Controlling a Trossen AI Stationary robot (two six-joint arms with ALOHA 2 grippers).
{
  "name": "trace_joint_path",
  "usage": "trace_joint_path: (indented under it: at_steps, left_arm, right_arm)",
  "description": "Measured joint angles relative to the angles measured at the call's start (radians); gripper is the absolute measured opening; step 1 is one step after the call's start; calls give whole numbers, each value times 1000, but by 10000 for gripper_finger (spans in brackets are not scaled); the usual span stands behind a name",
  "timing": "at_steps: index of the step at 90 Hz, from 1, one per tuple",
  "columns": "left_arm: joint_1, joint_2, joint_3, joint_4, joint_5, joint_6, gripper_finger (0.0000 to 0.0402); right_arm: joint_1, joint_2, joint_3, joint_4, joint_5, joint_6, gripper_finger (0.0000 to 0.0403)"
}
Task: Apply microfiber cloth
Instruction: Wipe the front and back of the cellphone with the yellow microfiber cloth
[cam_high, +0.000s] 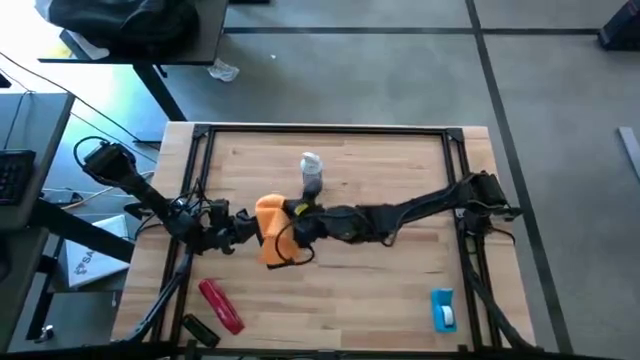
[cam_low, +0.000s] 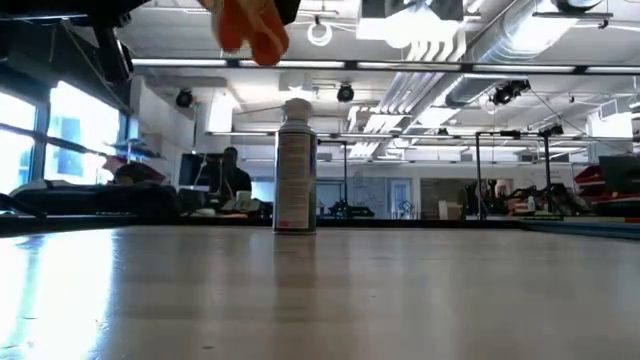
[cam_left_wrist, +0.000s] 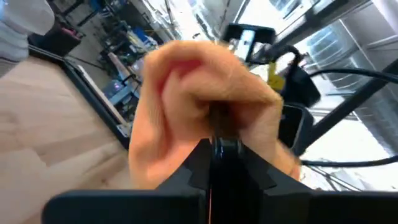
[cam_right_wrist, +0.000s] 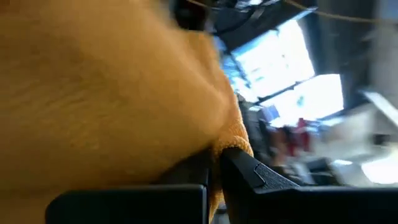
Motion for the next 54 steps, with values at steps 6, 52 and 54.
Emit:
trace_joint_path:
  at_steps: [6, 52, 54]
  left_arm:
    - [0, 0, -1, -3, -6, 0, 15]
    - [3, 0, -3, 27, -34, 25, 15]
    - [3, -1, -3, 36, -33, 35, 15]
  right_arm:
    - [17, -7, 0, 60, 40, -69, 0]
    - [4, -14, 2, -207, -417, 352, 0]
    - [11, -14, 3, -223, -439, 375, 0]
